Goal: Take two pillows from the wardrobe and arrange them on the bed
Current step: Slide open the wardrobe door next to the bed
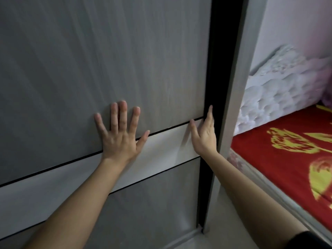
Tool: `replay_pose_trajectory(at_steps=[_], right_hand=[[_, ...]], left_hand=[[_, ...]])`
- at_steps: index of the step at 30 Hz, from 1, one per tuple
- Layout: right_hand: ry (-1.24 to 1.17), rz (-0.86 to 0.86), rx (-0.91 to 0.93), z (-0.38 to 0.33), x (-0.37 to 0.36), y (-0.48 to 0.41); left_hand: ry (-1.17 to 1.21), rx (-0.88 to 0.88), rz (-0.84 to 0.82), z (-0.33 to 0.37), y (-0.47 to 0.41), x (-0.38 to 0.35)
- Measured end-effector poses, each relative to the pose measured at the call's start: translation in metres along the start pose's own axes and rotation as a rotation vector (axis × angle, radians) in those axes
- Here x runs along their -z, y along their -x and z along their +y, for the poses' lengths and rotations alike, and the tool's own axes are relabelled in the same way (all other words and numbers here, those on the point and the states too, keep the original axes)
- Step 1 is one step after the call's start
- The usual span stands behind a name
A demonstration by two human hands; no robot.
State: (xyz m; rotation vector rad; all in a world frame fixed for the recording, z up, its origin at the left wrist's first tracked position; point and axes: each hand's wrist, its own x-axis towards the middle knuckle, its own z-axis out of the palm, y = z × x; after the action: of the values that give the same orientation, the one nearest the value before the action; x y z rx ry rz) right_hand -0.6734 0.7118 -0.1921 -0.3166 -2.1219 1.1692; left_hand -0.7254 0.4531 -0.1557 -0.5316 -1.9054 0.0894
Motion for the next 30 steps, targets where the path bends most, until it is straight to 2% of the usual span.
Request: replay_pose_trajectory(at_steps=[4,7,13,19,24,30], right_hand=[[-0.038,0.111,0.015,0.006,-0.013,0.003],[-0.063,0.133,0.011,0.004,-0.014,0.006],[-0.079,0.076,0.024,0.006,-0.004,0.007],[-0.169,0.011,-0.096,-0.014,-0.011,0.023],[-0.172,-0.034,-0.116,-0.041,-0.03,0.049],[-0.117,-0.088,-0.041,-0.074,-0.069,0.089]], left_hand=[[-0.008,-0.012,0.017,0.0,0.003,-0.001],[-0.003,-0.01,0.008,0.001,0.001,0.002],[0.015,-0.004,-0.005,0.001,0.002,0.006],[0.012,-0.005,-0.017,-0.019,0.011,0.014],[-0.005,-0.006,-0.032,-0.059,0.031,0.026],[-0.045,0.015,-0.053,-0.125,0.066,0.044]])
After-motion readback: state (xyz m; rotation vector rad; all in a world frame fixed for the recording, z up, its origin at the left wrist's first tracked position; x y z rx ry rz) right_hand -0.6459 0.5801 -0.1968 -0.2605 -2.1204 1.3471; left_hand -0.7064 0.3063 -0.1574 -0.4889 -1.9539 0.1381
